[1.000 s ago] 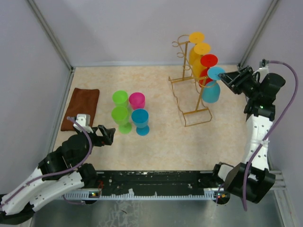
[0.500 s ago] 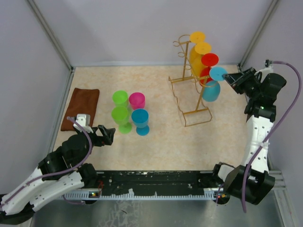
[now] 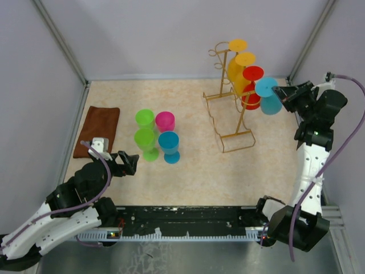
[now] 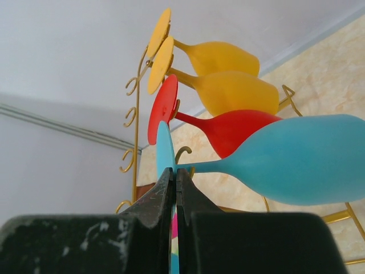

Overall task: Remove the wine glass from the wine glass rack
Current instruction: Pick up the wine glass from the wine rack.

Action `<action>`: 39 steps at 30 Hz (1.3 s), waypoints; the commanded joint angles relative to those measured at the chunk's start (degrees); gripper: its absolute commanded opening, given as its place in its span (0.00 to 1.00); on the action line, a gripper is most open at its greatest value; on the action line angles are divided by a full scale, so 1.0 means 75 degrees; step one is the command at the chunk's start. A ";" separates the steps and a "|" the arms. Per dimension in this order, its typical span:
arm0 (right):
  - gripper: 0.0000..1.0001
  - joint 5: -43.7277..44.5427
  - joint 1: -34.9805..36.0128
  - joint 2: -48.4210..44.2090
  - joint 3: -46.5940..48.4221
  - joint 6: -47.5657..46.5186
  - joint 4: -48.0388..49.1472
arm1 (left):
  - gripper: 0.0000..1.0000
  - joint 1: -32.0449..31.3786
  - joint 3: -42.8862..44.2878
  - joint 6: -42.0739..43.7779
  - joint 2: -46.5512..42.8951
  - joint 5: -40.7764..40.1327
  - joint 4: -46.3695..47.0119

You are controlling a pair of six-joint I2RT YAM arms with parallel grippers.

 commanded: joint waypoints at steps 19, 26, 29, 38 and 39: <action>0.00 0.1102 0.0024 -0.0863 0.0247 0.0155 0.0833 | 0.99 0.0008 0.0004 -0.0021 -0.0063 -0.0043 0.0027; 0.00 0.1389 0.0022 -0.2102 -0.0888 -0.0468 -0.0520 | 0.99 0.0010 0.0011 -0.0039 -0.0067 -0.0058 0.0015; 0.00 0.1030 0.0023 -0.2770 -0.1924 -0.0122 -0.0585 | 0.99 0.0008 0.0011 -0.0001 -0.0060 -0.0003 0.0043; 0.00 -0.0039 0.0025 -0.4632 -0.2960 0.0177 -0.1674 | 0.99 0.0010 -0.0023 0.0132 -0.0064 0.0281 0.0181; 0.00 -0.0258 0.0018 -0.4724 -0.3013 0.0214 -0.1673 | 0.99 0.0009 -0.0033 0.0179 -0.0074 0.0322 0.0225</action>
